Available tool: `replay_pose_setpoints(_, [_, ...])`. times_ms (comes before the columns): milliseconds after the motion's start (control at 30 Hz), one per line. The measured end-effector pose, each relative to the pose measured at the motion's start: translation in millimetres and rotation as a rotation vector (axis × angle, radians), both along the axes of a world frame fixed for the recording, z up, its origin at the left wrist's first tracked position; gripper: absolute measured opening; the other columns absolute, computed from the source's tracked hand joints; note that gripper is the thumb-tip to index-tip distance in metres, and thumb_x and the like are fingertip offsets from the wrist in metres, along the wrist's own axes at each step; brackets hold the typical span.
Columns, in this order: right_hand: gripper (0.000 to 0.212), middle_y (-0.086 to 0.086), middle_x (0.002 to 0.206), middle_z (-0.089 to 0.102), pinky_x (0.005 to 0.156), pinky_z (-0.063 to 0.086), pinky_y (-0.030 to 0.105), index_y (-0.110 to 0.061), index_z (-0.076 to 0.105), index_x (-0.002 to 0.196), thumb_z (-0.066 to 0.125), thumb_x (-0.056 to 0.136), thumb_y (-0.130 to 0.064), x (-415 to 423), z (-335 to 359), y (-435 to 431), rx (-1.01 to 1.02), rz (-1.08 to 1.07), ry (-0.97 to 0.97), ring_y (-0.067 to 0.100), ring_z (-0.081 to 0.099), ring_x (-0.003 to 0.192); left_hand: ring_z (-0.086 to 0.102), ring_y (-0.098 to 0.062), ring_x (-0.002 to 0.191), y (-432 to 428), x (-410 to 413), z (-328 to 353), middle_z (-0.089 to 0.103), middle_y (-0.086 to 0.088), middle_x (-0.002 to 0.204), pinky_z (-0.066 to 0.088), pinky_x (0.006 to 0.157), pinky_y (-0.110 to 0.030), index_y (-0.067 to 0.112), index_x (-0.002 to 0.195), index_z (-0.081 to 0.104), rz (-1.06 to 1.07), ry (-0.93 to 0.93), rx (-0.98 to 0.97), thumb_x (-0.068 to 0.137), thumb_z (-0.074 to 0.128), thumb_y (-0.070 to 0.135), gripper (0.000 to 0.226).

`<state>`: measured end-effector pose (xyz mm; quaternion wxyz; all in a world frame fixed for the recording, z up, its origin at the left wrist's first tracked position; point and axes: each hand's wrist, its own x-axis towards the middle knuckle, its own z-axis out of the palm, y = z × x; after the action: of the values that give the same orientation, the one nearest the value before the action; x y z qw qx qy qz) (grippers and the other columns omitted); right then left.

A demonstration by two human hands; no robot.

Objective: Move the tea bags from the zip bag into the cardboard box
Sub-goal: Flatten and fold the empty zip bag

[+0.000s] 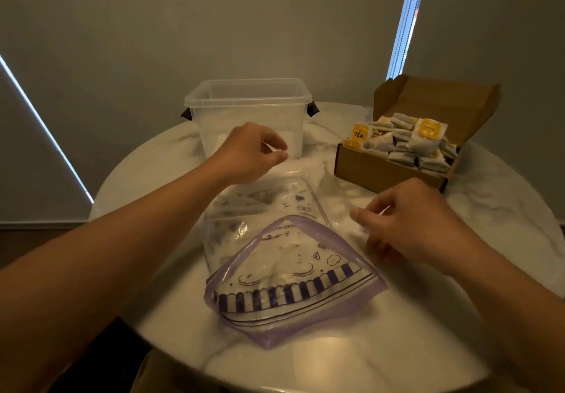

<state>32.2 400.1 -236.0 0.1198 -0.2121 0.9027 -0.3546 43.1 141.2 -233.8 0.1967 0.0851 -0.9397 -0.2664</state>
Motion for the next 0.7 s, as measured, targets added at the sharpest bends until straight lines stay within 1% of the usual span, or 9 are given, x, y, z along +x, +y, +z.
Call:
replay_pose_setpoints(67, [0.015,-0.002,0.063,0.07,0.05,0.052,0.024,-0.022,0.069,0.081,0.067,0.087,-0.036,-6.0,3.5,-2.4,0.033,0.045,0.162,0.01,0.067,0.051,0.061,-0.001,0.088,-9.6,26.6,-6.3,0.066,0.012,0.1,0.05,0.08,-0.019,0.023,0.109,0.072,0.055,0.019,-0.063,0.094,0.067,0.024,0.016])
replay_pose_setpoints(133, [0.009,-0.008,0.073,0.068,0.057,0.051,0.02,-0.025,0.07,0.088,0.067,0.088,-0.033,-12.2,6.3,-11.9,0.041,0.137,0.308,0.006,0.065,0.063,0.06,0.0,0.083,-21.5,51.4,-13.0,0.064,0.01,0.098,0.048,0.076,-0.019,0.023,0.107,0.073,0.12,0.022,-0.133,0.094,0.066,0.021,0.015])
replay_pose_setpoints(267, [0.017,-0.012,0.095,0.068,0.069,0.045,0.011,-0.023,0.072,0.106,0.065,0.091,-0.025,-26.7,4.0,-46.7,0.026,0.374,0.458,-0.001,0.06,0.081,0.062,-0.007,0.092,-46.5,82.8,-27.6,0.069,0.005,0.114,0.053,0.084,-0.028,0.024,0.114,0.071,0.184,-0.039,-0.181,0.096,0.063,0.024,0.02])
replay_pose_setpoints(333, [0.023,-0.007,0.112,0.069,0.08,0.047,0.017,-0.023,0.069,0.116,0.061,0.094,-0.025,-33.5,-4.3,-65.0,0.046,0.465,0.473,0.004,0.061,0.096,0.06,-0.013,0.109,-51.4,87.8,-34.7,0.065,0.005,0.128,0.051,0.095,-0.033,0.025,0.124,0.066,0.136,-0.122,-0.164,0.098,0.059,0.028,0.028])
replay_pose_setpoints(433, [0.035,-0.001,0.131,0.061,0.098,0.045,0.03,-0.021,0.058,0.132,0.053,0.098,-0.028,-41.3,-18.8,-82.1,0.14,0.602,0.468,0.016,0.055,0.119,0.05,-0.013,0.129,-51.4,89.9,-40.8,0.054,0.008,0.143,0.04,0.109,-0.033,0.027,0.137,0.058,0.022,-0.206,-0.11,0.1,0.051,0.034,0.038])
replay_pose_setpoints(500, [0.037,0.003,0.132,0.059,0.1,0.045,0.039,-0.017,0.053,0.134,0.05,0.099,-0.03,-44.9,-25.1,-84.0,0.207,0.682,0.441,0.021,0.055,0.118,0.043,-0.01,0.136,-54.7,90.4,-44.9,0.047,0.01,0.149,0.032,0.113,-0.029,0.03,0.143,0.05,-0.048,-0.269,-0.12,0.101,0.046,0.038,0.043])
replay_pose_setpoints(567, [0.038,0.007,0.133,0.056,0.101,0.042,0.042,-0.014,0.05,0.132,0.047,0.1,-0.034,-49.7,-30.0,-81.0,0.253,0.737,0.415,0.024,0.052,0.119,0.031,-0.004,0.142,-59.9,93.0,-48.7,0.034,0.013,0.157,0.023,0.115,-0.024,0.036,0.149,0.039,-0.105,-0.349,-0.149,0.1,0.037,0.052,0.052])
replay_pose_setpoints(633, [0.047,0.006,0.149,0.041,0.113,0.03,0.038,-0.017,0.042,0.142,0.041,0.101,-0.039,-54.3,-33.3,-76.2,0.298,0.776,0.395,0.024,0.037,0.136,0.014,0.003,0.147,-63.6,95.7,-51.6,0.017,0.019,0.162,0.011,0.119,-0.022,0.042,0.153,0.024,-0.172,-0.413,-0.207,0.095,0.024,0.069,0.064])
replay_pose_setpoints(700, [0.057,-0.005,0.161,0.017,0.121,0.011,0.029,-0.027,0.023,0.153,0.033,0.101,-0.048,-58.1,-36.5,-70.9,0.357,0.797,0.384,0.011,0.011,0.148,-0.003,0.008,0.147,-63.7,97.0,-51.7,0.002,0.025,0.161,-0.001,0.117,-0.017,0.045,0.155,0.01,-0.226,-0.472,-0.284,0.096,0.019,0.069,0.064])
